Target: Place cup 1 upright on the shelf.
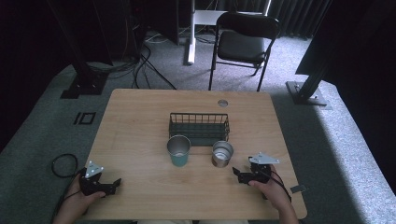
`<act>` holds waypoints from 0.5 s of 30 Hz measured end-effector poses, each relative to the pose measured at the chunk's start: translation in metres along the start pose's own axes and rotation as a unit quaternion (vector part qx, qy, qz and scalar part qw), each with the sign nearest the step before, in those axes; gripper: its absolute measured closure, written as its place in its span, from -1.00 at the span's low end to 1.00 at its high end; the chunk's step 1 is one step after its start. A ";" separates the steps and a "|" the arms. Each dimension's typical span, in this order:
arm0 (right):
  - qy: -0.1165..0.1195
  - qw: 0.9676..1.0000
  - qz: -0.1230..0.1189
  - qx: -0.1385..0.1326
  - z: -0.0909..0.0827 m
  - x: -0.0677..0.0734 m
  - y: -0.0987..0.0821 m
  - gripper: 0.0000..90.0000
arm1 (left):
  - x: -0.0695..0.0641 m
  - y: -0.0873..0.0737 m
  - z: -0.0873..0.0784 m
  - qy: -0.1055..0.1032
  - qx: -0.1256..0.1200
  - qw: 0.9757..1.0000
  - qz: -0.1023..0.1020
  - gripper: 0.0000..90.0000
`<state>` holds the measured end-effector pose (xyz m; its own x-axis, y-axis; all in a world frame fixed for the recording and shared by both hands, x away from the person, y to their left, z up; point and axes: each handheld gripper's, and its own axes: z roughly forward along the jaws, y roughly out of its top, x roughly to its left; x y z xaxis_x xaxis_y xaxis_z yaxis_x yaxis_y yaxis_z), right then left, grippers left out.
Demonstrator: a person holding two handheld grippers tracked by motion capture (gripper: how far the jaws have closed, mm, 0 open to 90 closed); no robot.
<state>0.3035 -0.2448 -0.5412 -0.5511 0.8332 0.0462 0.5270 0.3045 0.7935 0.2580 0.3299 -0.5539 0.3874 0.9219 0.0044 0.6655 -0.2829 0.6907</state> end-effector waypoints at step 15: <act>0.033 0.998 -0.021 -0.039 0.006 0.012 0.012 -0.72 | 0.000 0.000 0.000 0.000 0.000 1.000 0.000 -0.96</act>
<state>0.3071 -0.2285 -0.5348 -0.6145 0.7873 0.0498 0.4513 0.2990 0.8408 0.2581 0.3299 -0.5538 0.3874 0.9219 0.0041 0.6659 -0.2829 0.6903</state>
